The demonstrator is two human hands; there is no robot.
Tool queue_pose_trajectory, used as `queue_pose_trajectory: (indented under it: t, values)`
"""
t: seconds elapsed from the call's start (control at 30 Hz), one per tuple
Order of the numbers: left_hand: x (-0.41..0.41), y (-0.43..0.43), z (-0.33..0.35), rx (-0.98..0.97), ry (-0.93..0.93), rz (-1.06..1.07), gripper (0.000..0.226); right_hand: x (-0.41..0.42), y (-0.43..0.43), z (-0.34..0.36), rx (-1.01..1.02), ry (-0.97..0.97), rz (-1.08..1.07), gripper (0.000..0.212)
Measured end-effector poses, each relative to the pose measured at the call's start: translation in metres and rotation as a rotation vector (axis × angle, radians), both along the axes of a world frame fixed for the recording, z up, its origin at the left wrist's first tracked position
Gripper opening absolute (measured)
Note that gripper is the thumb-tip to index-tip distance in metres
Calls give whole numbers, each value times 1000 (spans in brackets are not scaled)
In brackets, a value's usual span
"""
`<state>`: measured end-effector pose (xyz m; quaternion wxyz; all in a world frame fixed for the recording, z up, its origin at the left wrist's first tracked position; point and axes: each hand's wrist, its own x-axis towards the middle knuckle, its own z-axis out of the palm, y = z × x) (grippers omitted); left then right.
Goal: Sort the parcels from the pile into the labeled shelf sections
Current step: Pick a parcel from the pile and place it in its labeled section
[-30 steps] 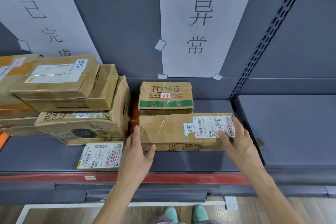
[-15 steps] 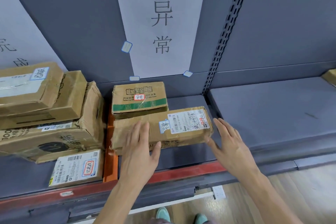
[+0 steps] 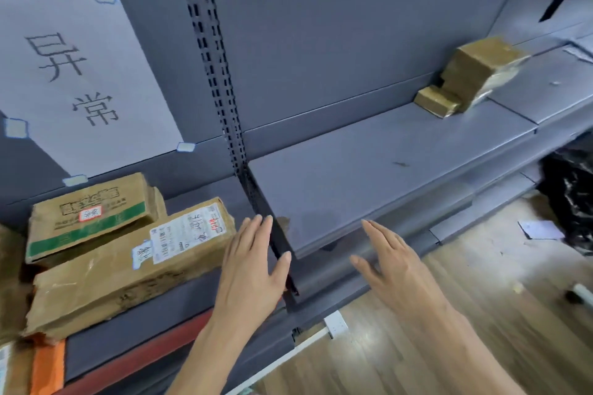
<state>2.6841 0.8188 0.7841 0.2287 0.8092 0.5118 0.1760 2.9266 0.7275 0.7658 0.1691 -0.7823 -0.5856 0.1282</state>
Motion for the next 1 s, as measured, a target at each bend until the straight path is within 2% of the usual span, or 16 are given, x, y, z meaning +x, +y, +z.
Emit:
queue_pose_trajectory:
  t: [0.33, 0.57, 0.8, 1.0]
  values:
    - [192, -58, -8, -86, 128, -311, 75, 159, -107, 0, -71, -55, -164, 73]
    - [303, -69, -6, -89, 186, -512, 74, 234, -155, -3, -87, -56, -328, 72]
    - [406, -47, -21, -124, 176, -607, 75, 306, -156, -17, -100, -18, -421, 72]
    - [491, 0, -29, -169, 134, -598, 75, 388, -110, -16, -129, -26, -412, 70]
